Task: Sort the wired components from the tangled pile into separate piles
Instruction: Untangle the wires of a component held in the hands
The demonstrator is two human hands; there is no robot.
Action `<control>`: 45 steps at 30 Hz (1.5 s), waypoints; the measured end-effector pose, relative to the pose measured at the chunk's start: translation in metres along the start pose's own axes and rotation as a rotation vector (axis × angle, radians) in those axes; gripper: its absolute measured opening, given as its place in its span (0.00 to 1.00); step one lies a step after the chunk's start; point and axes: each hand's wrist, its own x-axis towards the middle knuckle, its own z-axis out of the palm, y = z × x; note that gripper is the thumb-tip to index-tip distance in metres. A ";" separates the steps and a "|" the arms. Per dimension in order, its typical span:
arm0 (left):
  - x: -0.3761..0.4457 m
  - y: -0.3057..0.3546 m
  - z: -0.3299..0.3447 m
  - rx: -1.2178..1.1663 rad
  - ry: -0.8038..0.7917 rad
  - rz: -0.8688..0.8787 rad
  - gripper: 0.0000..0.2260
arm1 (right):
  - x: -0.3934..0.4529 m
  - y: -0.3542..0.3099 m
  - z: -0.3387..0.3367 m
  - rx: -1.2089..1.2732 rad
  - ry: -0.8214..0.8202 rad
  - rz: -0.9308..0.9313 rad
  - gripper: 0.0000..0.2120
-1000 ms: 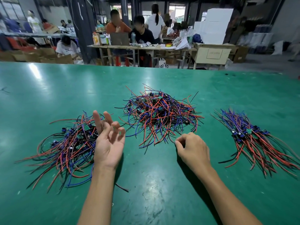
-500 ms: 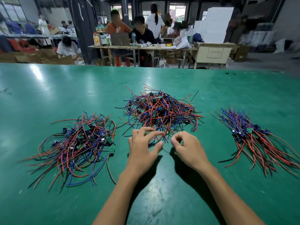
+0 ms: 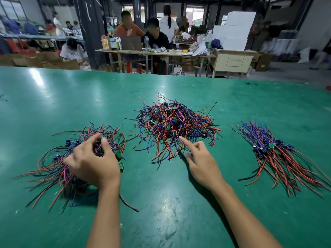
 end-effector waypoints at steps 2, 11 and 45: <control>-0.005 0.005 0.001 0.089 -0.001 -0.087 0.13 | 0.003 -0.001 0.006 -0.120 -0.040 -0.001 0.19; -0.042 0.035 0.010 -0.270 -0.513 0.363 0.09 | -0.004 -0.001 -0.005 0.167 0.215 -0.155 0.02; -0.066 0.052 0.006 -0.539 -0.688 0.637 0.13 | -0.008 -0.034 -0.015 1.187 0.068 0.172 0.07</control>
